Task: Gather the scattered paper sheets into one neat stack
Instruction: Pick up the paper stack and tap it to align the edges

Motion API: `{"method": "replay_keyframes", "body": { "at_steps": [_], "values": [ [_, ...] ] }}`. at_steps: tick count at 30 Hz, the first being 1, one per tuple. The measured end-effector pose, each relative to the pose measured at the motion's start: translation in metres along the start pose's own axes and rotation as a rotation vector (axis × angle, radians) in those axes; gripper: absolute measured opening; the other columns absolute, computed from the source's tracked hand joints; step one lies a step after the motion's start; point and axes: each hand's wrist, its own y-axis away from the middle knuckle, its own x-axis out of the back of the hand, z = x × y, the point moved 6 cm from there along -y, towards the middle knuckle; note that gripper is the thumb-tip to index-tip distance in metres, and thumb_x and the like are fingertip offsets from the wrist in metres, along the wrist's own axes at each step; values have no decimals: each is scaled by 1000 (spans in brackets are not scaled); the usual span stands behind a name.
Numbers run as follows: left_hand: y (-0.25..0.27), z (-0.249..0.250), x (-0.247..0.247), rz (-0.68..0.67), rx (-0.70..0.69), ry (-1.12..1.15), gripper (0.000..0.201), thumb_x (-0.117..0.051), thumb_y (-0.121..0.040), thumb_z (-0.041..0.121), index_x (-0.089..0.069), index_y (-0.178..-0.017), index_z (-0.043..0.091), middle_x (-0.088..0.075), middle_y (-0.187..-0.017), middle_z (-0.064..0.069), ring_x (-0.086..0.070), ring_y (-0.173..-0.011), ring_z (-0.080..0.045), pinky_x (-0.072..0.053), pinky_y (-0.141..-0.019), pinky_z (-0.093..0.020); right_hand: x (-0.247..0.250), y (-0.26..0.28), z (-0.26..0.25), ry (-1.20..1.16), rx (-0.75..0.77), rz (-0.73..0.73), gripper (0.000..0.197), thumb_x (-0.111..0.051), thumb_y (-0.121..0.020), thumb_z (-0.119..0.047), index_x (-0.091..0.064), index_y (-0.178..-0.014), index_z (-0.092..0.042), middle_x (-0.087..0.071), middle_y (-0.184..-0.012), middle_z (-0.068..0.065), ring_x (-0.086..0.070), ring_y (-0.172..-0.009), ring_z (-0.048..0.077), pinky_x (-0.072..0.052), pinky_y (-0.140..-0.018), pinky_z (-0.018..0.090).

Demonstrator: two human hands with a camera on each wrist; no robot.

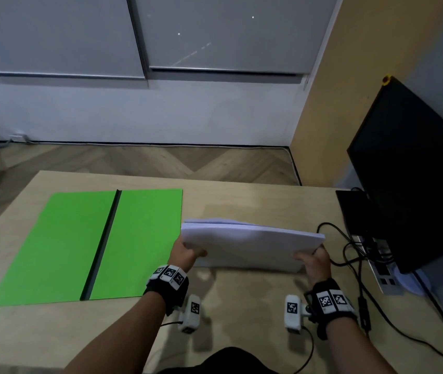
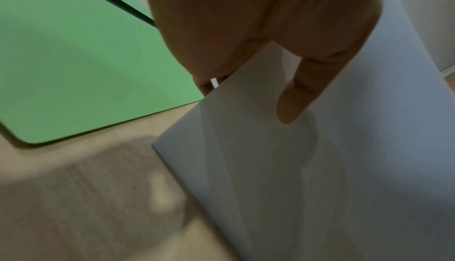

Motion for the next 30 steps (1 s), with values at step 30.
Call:
{"method": "replay_keyframes", "body": {
  "at_steps": [30],
  "values": [
    [-3,-3,-3,-86,-29,-91,31,-85,-64,-7,-73,-83,14,-71,-65,18,-62,-59,8,-50,-61,-12,3,3,16,79,-49,220,30,-67,-78,-1,-64,-107,-7,-65,-97,13,-60,-90,27,-47,-79,33]
  ]
}}
